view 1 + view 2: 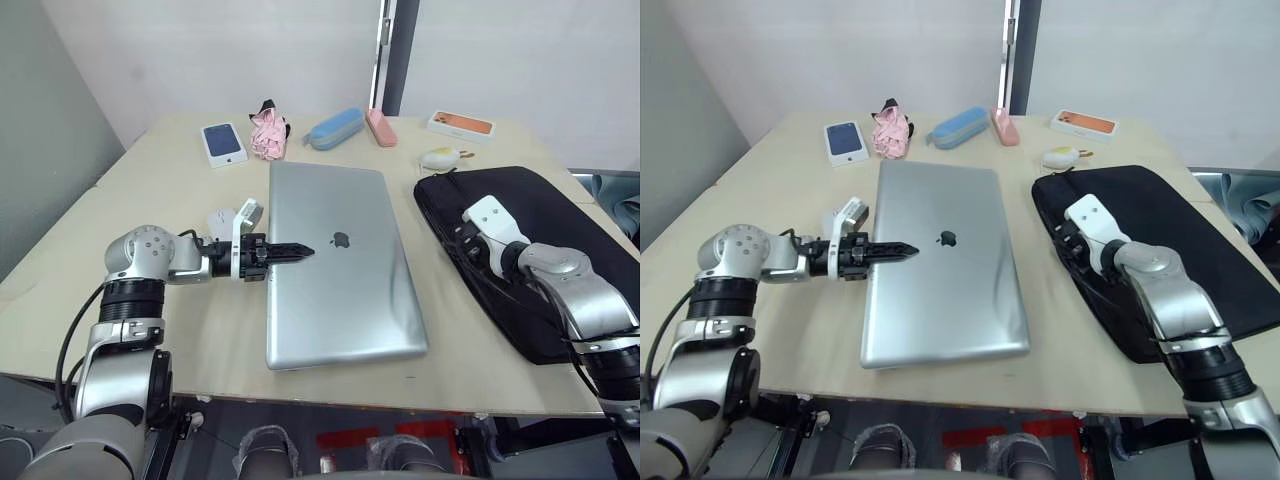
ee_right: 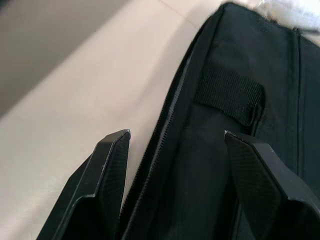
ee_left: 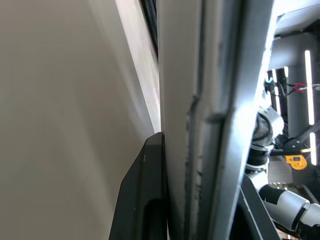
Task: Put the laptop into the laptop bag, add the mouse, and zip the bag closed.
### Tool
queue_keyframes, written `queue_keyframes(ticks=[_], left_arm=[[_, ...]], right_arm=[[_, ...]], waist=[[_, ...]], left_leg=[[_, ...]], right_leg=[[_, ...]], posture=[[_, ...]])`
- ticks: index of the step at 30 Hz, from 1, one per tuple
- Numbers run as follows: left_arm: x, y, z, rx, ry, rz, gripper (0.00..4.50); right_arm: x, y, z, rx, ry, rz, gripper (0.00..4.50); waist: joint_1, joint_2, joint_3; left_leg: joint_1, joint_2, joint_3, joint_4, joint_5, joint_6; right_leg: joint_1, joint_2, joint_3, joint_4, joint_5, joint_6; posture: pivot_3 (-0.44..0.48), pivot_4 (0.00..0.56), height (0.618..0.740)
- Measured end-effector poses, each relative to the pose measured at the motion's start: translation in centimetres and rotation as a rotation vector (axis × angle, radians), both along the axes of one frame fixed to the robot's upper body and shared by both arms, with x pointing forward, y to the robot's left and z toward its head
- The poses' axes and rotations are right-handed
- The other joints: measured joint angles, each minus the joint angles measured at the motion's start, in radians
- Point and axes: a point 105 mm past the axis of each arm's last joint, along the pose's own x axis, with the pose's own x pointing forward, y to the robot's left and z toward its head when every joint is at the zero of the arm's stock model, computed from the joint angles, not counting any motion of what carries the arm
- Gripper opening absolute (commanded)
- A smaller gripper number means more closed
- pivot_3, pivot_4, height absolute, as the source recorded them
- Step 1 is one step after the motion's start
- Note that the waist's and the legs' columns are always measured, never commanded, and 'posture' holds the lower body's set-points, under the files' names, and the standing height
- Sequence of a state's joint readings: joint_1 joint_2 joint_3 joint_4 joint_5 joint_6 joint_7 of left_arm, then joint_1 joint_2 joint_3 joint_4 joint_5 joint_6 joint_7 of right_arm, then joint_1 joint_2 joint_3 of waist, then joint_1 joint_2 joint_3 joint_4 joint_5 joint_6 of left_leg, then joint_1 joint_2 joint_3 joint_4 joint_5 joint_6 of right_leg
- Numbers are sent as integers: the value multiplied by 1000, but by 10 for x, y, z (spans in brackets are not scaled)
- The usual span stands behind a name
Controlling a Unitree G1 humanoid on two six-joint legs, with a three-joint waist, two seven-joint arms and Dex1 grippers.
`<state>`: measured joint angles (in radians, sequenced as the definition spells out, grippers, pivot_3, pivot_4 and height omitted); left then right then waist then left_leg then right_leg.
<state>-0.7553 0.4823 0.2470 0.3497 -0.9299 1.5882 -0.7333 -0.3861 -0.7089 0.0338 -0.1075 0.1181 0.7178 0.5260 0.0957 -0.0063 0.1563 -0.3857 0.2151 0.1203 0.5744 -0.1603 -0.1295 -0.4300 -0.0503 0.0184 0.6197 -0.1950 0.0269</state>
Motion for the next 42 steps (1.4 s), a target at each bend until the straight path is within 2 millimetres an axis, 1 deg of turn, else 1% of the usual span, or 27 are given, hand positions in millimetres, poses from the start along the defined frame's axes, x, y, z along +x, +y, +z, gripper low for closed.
queue_keyframes(ticks=[2, 3, 6, 9, 12, 15, 18, 22, 25, 28, 30, 33, 35, 38, 42], left_arm=[[1, 1, 0, 4, -1, 6, 292], [1, 1, 0, 4, -4, 9, 292], [2, 3, 1, 6, -9, 22, 292], [4, 5, 1, 11, -11, 36, 292], [5, 5, 1, 8, -13, 47, 292], [6, 6, 2, 1, -15, 57, 292], [7, 6, 2, 1, -14, 67, 292], [7, 2, 0, -4, -8, 64, 292], [9, -4, -2, -16, 2, 73, 292], [18, -20, 0, -33, 21, 85, 292], [29, -24, 5, -56, 36, 130, 292], [40, -26, 14, -102, 28, 194, 292], [40, -29, 13, -119, 47, 206, 292], [35, -37, 6, -111, 98, 182, 292], [31, -42, 1, -104, 127, 167, 292]], right_arm=[[2, -4, -10, -5, 22, -17, 3117], [3, -5, -12, -3, 25, -24, 2880], [6, -8, -11, 0, 13, -42, 2027], [8, -9, -10, 45, 8, -54, 935], [8, -7, -10, 92, 11, -58, 17], [7, -8, -10, 121, 17, -69, 17], [6, -5, -12, 167, 29, -73, 17], [4, -5, -12, 214, 51, -83, 17], [3, 5, -5, 319, 81, -73, 17], [5, 12, 9, 386, 102, -62, 17], [5, 16, 22, 398, 111, -59, 17], [-3, 21, 34, 427, 127, -50, 17], [-7, 27, 39, 429, 133, -33, 17], [-10, 34, 50, 436, 137, -5, 17], [-9, 34, 75, 457, 94, 5, 17]], waist=[[-2, 0, 0], [-4, 0, 0], [-5, 0, 0], [-4, 0, 0], [-3, 0, 0], [-3, 0, 0], [-3, 0, 0], [-2, 0, 0], [-4, 0, 0], [-2, 0, 0], [-1, 0, 0], [-1, 0, 0], [-1, 0, 0], [3, 0, 0], [3, 0, 0]], left_leg=[[0, 0, 0, 0, 0, 0], [0, 0, 0, 1, 0, 0], [1, 0, 0, 2, 0, 0], [1, 0, 0, 4, 0, 1], [1, 0, 0, 5, 0, 1], [1, 0, 0, 5, 0, 1], [1, 0, 0, 5, 0, 1], [1, 0, 0, 5, 0, 1], [1, 0, 0, 5, 0, 1], [1, 0, 0, 6, 0, 1], [1, 0, 0, 6, 0, 1], [0, 0, 0, 3, 1, 2], [0, 0, 0, 2, 3, 5], [-2, 0, -1, 2, 4, 7], [-3, 0, -1, 2, 3, 5]], right_leg=[[0, 0, 0, 1, 0, 0], [0, 0, 1, 2, 0, 0], [0, 0, 1, 4, 0, 0], [0, 0, 1, 5, 0, 0], [0, 0, 2, 6, 0, 0], [0, 0, 2, 6, 0, 0], [0, 0, 1, 6, 0, 0], [0, 0, 1, 6, 0, 0], [0, 0, 2, 6, 0, 0], [0, 0, 2, 6, 1, 0], [0, 0, 2, 6, 1, 1], [0, 1, 2, 3, 1, 1], [0, 2, 1, 1, 3, 5], [0, 2, 0, -1, 4, 6], [-1, 1, 1, 0, 3, 5]], posture=[[0, 150, 740], [0, 150, 740], [0, 150, 740], [0, 150, 740], [0, 150, 740], [0, 150, 740], [0, 150, 740], [0, 150, 740], [0, 150, 740], [0, 150, 740], [0, 150, 740], [0, 150, 740], [0, 150, 740], [0, 150, 740], [0, 150, 740]])
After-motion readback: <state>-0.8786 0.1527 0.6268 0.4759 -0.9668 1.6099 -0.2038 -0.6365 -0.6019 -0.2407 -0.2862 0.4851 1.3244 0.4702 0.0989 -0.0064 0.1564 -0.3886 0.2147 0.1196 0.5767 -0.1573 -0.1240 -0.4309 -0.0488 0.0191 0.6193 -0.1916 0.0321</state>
